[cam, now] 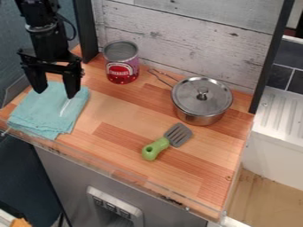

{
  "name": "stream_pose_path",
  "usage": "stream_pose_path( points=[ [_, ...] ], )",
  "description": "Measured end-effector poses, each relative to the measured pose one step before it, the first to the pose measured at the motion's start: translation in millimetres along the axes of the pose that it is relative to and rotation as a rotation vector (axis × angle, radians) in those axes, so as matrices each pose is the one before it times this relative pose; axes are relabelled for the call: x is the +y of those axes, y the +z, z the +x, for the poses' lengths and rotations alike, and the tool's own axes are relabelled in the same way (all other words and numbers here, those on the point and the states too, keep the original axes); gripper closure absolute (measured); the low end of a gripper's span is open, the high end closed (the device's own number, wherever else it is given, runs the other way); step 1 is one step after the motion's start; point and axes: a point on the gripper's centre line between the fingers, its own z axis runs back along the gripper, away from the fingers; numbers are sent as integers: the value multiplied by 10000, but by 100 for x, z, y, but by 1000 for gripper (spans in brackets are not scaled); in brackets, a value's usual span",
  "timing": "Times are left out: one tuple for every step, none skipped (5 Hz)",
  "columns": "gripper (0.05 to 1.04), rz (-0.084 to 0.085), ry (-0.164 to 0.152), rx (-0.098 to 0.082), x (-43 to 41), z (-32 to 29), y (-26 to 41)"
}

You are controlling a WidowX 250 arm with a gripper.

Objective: Put the green spatula on top of the blue cloth

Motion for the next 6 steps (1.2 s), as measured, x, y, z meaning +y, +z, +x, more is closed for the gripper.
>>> stream_pose_path(
  points=[
    [85,-73,47,281,-275,-254,-914],
    [85,6,-1337,158,-5238,35,-1191],
    [85,-68,-1377,74,-5234,-277,-597],
    [85,35,-1292,-73,-4776,230,-526],
    [85,386,-1165,81,-4703,-119,-634],
    [85,195,-16,-68,-293,-166,-430]
  ],
)
